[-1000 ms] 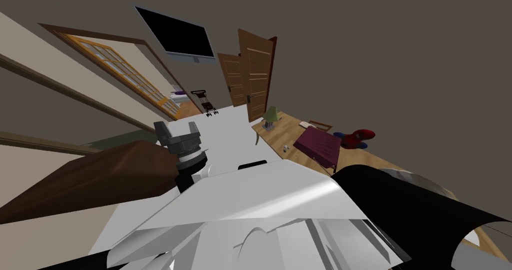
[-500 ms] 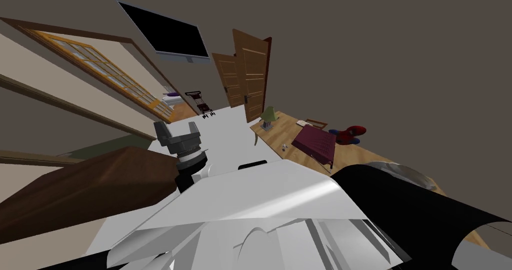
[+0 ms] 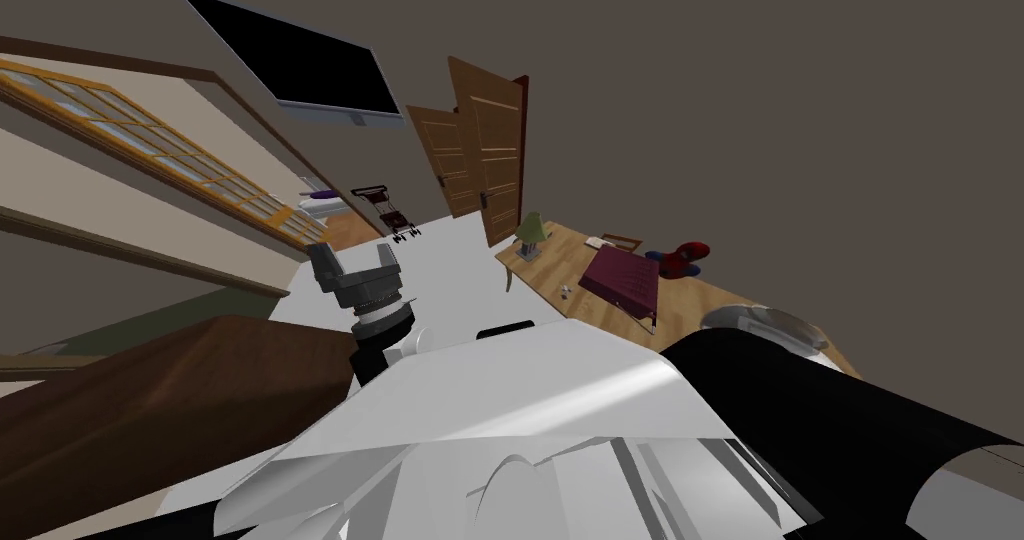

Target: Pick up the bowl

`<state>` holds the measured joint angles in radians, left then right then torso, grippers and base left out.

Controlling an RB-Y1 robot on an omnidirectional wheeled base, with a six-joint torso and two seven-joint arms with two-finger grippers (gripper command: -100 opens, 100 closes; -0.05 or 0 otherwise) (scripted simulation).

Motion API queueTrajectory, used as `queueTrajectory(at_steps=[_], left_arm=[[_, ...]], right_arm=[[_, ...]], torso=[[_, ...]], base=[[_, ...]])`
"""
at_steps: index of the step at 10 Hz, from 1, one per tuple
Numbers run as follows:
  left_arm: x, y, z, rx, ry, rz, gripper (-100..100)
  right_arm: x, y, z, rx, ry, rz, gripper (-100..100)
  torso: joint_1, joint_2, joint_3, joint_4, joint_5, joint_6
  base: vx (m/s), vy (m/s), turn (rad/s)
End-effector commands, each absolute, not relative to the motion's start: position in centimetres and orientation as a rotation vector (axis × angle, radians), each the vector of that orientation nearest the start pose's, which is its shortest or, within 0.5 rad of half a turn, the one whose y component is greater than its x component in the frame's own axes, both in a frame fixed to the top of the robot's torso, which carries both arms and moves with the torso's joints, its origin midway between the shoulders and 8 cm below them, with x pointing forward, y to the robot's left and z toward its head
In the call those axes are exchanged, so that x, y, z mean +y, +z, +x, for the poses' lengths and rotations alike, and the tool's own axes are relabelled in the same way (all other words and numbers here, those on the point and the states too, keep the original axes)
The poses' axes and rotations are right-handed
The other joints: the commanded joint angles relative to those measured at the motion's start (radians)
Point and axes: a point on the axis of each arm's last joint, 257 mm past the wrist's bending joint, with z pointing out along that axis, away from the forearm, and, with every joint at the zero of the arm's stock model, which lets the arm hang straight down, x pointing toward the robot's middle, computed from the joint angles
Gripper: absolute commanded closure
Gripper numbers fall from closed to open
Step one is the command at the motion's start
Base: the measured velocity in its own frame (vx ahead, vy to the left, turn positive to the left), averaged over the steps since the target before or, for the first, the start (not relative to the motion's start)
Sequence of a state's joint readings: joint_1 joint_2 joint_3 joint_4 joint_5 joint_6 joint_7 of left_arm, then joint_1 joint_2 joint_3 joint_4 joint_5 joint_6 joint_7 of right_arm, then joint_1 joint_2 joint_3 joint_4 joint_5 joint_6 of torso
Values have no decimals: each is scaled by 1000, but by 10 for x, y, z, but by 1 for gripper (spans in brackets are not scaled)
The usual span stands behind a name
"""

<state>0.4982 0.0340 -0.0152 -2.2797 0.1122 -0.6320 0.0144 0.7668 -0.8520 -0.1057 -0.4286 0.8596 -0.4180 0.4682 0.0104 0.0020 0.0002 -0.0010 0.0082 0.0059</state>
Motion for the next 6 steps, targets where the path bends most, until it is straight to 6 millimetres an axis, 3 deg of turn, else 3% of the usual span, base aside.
queueTrajectory(at_steps=[1,3,4,5,6], left_arm=[[283,48,319,470,-1427,-605,0],[283,48,319,470,-1427,-605,0],[283,48,319,470,-1427,-605,0],[283,48,319,470,-1427,-605,0],[283,48,319,470,-1427,-605,0]], right_arm=[[-736,-428,-232,3084,-772,6,100],[-736,-428,-232,3084,-772,6,100],[-748,-422,-216,3077,-779,-38,100],[-743,-425,-222,3078,-776,-17,100],[-744,-425,-221,3078,-776,-19,0]], torso=[[0,0,0,0,0,0],[2,0,0,0,1,0],[1,0,0,0,1,-1],[1,-1,-1,-1,1,1],[2,0,-1,-1,1,-1]], base=[[24,29,-199],[14,22,-61],[22,13,-219],[12,12,-62],[0,0,0]])
